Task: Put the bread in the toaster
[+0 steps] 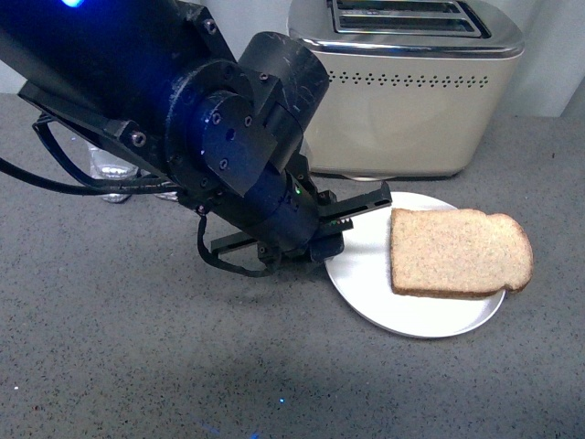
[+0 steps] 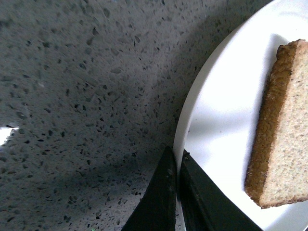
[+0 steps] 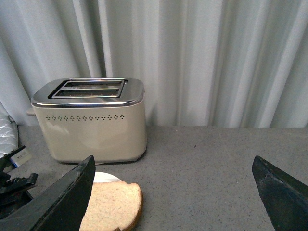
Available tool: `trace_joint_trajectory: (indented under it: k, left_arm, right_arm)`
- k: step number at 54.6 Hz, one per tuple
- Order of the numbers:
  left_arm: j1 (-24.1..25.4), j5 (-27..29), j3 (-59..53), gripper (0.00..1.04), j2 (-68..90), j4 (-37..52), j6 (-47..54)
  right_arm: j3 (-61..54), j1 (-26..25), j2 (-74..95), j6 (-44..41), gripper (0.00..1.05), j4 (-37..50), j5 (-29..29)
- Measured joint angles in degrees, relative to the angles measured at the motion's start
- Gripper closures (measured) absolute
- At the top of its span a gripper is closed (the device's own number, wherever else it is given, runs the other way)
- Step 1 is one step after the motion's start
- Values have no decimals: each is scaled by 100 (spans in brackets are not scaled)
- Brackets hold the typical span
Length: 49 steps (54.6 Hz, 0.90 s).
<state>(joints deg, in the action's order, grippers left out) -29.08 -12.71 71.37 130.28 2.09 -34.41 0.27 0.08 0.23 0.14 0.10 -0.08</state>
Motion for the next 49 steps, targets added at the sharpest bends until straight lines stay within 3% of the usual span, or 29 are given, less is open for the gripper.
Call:
trace_joint_trajectory:
  k: [7, 25, 29, 39, 49]
  left_arm:
    - [-59, -2, 72, 101, 46, -107, 24]
    - [13, 306, -188, 54, -376, 343, -173]
    - [107, 839, -623, 36, -986, 730, -157]
    - [297, 2411, -1777, 7, -2227, 1847, 466]
    - [400, 3464, -3289, 7, -3497, 2944, 752]
  right_arm:
    - [0, 0, 0, 2, 10, 0, 0]
    - [0, 0, 0, 0, 10, 0, 0]
    - [0, 0, 0, 0, 10, 0, 2]
    - [0, 0, 0, 0, 10, 0, 2]
    - [0, 0, 0, 0, 10, 0, 0]
